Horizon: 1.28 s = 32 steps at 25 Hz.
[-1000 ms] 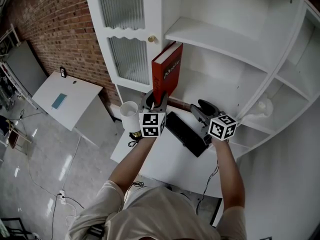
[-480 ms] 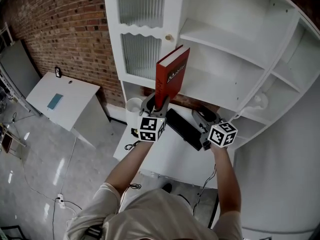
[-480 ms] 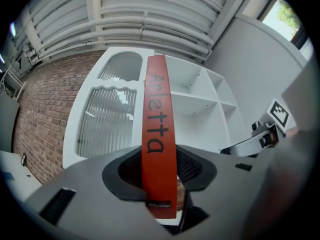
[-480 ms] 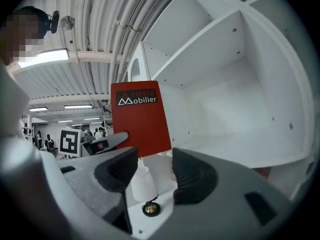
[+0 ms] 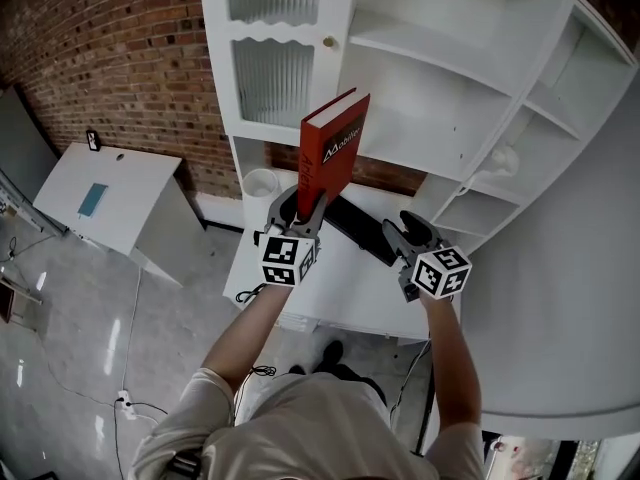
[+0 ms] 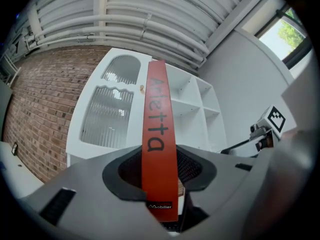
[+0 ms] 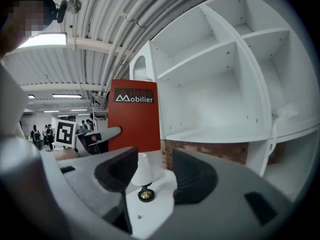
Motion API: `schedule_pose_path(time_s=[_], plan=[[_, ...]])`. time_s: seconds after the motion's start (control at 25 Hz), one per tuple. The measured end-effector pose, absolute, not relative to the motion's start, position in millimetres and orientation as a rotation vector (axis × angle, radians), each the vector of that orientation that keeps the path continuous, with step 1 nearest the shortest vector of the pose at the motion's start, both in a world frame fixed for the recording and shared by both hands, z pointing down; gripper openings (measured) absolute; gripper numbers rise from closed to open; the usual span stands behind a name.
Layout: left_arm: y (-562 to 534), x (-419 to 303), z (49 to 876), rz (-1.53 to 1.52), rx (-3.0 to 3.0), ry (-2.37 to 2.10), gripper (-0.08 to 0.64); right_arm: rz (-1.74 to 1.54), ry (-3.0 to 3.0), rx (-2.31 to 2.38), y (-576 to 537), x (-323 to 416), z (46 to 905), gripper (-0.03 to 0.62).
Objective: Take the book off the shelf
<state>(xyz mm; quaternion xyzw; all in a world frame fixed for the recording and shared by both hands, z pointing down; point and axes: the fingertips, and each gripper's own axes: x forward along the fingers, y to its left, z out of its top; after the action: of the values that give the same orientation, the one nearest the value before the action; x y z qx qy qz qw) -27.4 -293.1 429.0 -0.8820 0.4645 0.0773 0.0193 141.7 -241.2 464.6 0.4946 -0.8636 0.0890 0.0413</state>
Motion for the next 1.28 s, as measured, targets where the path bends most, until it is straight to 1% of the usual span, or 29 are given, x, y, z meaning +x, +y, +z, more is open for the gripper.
schedule_pose_path(time_s=[0.24,0.52,0.6,0.72,0.88,1.08,1.28], plan=[[-270,-27,447,0.236,-2.750,1.413,0.147,0.234,-2.556,1.567,-202,151,478,0.216],[-234,-21,447,0.253,-2.746,1.390,0.146,0.204,-2.535,1.659,-169,172,479,0.211],[-226,-20,447,0.258,-2.750,1.401,0.146,0.172,-2.530,1.697,-162,181,476,0.178],[-214,-19,447,0.264,-2.743,1.430,0.147,0.114,-2.507,1.747,-153,197,471,0.101],[-202,-13,451,0.252,-2.724,1.474,0.147,0.066,-2.502,1.748,-140,216,466,0.077],[-189,-4,455,0.243,-2.705,1.506,0.146,0.020,-2.501,1.762,-129,237,467,0.010],[-178,2,453,0.236,-2.692,1.517,0.146,0.000,-2.500,1.778,-125,254,466,0.003]])
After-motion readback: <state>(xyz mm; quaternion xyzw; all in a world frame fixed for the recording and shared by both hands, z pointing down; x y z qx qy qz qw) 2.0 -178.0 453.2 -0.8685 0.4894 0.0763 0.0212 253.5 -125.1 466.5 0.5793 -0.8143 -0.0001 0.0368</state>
